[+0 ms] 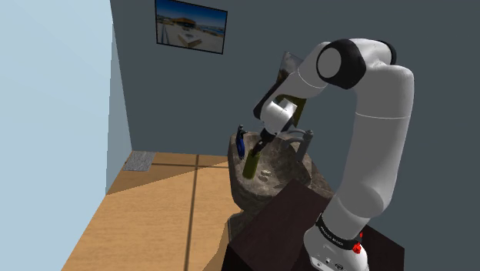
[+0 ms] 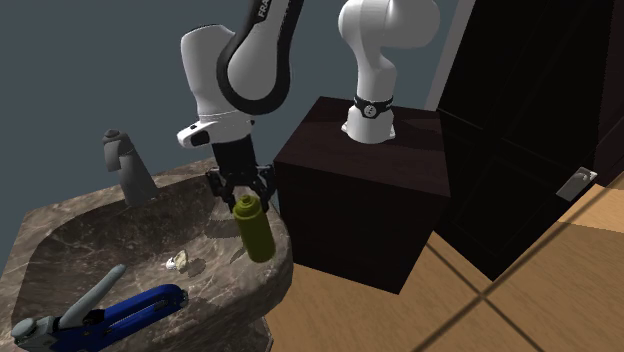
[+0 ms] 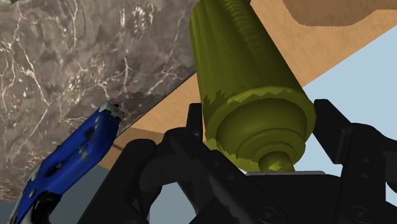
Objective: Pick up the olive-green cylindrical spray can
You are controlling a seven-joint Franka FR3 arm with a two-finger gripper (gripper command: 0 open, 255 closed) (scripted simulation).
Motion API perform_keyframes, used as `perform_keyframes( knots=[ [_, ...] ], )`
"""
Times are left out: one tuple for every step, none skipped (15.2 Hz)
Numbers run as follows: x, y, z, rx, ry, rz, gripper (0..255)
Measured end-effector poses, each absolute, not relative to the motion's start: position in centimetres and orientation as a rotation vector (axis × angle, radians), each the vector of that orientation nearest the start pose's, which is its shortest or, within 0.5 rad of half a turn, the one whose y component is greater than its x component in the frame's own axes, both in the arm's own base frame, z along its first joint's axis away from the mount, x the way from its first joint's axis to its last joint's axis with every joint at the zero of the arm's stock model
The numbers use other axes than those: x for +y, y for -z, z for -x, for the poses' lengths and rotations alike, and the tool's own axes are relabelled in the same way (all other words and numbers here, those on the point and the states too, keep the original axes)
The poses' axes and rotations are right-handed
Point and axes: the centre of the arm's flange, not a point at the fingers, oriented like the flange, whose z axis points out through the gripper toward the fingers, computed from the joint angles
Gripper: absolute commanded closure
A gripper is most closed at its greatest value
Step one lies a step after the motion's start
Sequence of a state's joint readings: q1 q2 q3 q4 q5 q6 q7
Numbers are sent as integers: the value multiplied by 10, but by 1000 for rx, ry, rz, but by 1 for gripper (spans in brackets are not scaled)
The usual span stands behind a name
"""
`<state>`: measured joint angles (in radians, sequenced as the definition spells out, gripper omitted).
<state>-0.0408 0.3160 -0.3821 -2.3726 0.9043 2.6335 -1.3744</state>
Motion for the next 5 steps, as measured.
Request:
perform_keyframes(
  knots=[
    [-228, -202, -441, -245, 368, 2926, 255],
    [-227, -207, -443, -245, 368, 2926, 255],
    [-227, -213, -443, -245, 368, 2926, 255],
    [-228, -219, -442, -245, 368, 2926, 255],
    [-229, -222, -442, -245, 368, 2926, 255]
  ],
)
